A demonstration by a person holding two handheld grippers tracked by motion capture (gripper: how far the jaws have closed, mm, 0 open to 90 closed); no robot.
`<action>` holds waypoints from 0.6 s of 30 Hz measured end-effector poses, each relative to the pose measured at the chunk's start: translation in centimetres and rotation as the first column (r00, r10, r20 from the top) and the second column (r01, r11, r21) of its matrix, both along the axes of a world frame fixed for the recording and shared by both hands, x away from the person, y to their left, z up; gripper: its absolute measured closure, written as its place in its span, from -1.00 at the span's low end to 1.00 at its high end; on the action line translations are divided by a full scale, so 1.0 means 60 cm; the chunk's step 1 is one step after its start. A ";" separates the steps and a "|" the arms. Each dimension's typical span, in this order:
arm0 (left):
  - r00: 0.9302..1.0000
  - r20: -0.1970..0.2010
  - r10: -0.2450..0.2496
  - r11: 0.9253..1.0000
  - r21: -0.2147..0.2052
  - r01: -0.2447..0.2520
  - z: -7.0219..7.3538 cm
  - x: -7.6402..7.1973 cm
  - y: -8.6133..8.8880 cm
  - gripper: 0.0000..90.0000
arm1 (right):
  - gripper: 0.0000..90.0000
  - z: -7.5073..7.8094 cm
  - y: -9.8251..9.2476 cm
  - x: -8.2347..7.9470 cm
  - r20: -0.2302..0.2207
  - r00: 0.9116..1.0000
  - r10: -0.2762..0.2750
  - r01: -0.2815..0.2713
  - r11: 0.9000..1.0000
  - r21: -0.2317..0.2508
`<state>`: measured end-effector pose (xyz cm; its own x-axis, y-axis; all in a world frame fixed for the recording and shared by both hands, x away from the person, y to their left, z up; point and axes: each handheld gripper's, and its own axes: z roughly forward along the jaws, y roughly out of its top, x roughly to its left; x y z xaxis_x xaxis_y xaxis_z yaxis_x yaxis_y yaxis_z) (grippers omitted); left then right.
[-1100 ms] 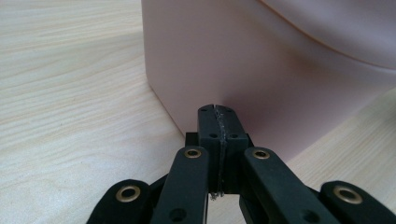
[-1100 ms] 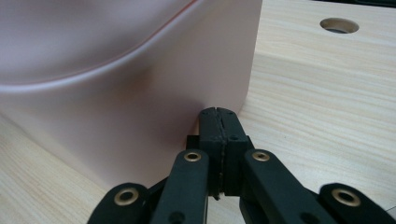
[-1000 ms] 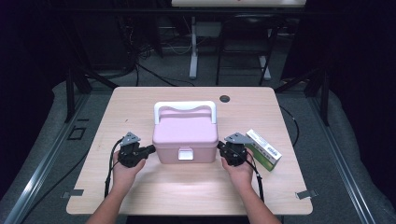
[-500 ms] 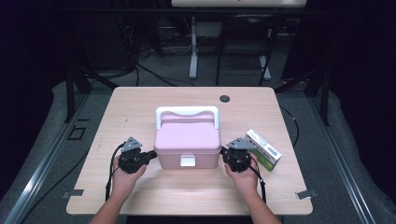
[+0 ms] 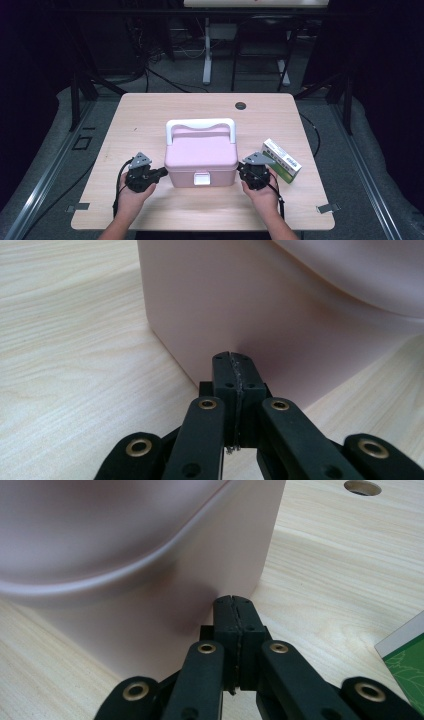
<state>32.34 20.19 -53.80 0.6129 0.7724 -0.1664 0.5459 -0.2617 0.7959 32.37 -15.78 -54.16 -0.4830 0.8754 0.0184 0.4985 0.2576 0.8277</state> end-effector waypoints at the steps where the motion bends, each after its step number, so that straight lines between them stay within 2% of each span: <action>1: 1.000 0.004 -0.006 1.000 0.003 0.006 0.000 -0.001 0.000 1.00 | 1.00 0.000 -0.001 -0.002 -0.002 1.000 0.000 0.000 1.000 0.002; 6: 1.000 0.003 -0.017 1.000 -0.005 0.017 -0.001 -0.013 -0.004 1.00 | 1.00 0.001 -0.005 -0.015 -0.012 1.000 -0.008 0.008 1.000 0.006; 9: 0.999 0.000 -0.038 0.999 0.008 0.038 0.001 -0.032 -0.007 1.00 | 1.00 0.003 -0.011 -0.032 -0.024 1.000 -0.005 0.005 1.000 0.008; 18: 0.998 -0.010 -0.059 0.998 0.019 0.059 0.003 -0.061 -0.005 1.00 | 1.00 0.006 -0.013 -0.065 -0.037 0.999 0.014 -0.014 1.000 -0.007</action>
<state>28.69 19.89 -53.59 0.6560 0.7381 -0.1576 0.5363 -0.3090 0.7854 28.46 -16.56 -53.78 -0.4945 0.8687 0.0296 0.5248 0.2712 0.8069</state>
